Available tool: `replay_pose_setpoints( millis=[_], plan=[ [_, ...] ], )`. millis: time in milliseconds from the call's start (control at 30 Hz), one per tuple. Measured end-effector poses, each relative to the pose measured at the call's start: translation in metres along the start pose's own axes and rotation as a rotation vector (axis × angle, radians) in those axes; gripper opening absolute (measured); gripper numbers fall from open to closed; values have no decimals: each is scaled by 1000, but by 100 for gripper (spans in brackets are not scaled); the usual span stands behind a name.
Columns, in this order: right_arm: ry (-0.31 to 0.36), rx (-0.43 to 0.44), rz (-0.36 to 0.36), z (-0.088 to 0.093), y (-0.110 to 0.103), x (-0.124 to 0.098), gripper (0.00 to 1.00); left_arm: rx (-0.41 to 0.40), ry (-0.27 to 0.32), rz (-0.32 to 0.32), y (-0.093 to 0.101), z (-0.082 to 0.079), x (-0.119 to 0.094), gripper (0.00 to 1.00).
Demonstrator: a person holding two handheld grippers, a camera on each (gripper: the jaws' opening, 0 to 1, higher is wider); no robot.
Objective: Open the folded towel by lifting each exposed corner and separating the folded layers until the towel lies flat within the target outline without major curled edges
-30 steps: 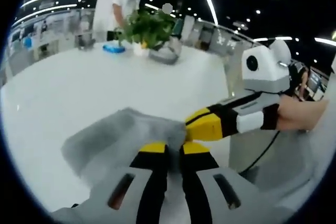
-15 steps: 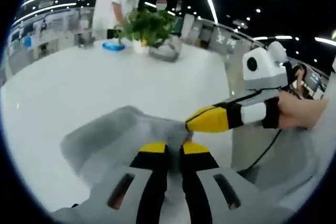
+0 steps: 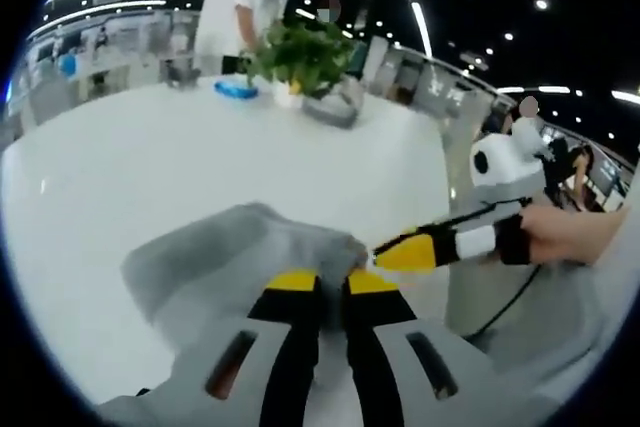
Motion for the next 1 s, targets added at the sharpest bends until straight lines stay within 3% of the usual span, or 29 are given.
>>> replay_pose_setpoints(
  millis=[133, 233, 300, 467, 533, 633, 867, 900, 967, 1000],
  plan=[
    [-115, -80, 20, 1, -8, 22, 22, -15, 21, 3, -2, -2, -4, 8],
    [-76, -84, -7, -10, -15, 25, 16, -34, 36, 2, -3, -3, -7, 8],
    [2, -58, -53, -20, -22, 20, 13, -60, 54, 2, -5, -3, -10, 8],
    [81, -40, -79, -26, -25, 11, 11, -129, 96, 25, -11, -3, -14, 8],
    [124, 9, -146, -29, -29, 7, 12, -153, 108, 31, -14, -3, -15, 8],
    [142, 74, -226, -31, -35, 5, 15, -168, 116, 34, -14, -3, -16, 8],
    [138, 84, -228, -35, -40, 8, 21, -174, 120, 35, -14, -3, -15, 8],
    [141, 172, -297, -38, -47, 10, 24, -181, 127, 34, -15, -2, -16, 8],
    [137, 222, -339, -39, -52, 10, 25, -176, 122, 33, -14, -1, -15, 8],
    [133, 208, -324, -39, -52, 12, 22, -170, 118, 34, -12, 0, -15, 8]
  ],
)
Point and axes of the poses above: the point that each gripper's makers call its tool centre point, and the gripper's own axes: x roughly forward along the fingers, y roughly to its right, z roughly out of its underside, the point moved 7 cm from there along -x, roughly backward along the fingers, and after that the axes turned 14 degrees about -y, right-handed, at the moved point
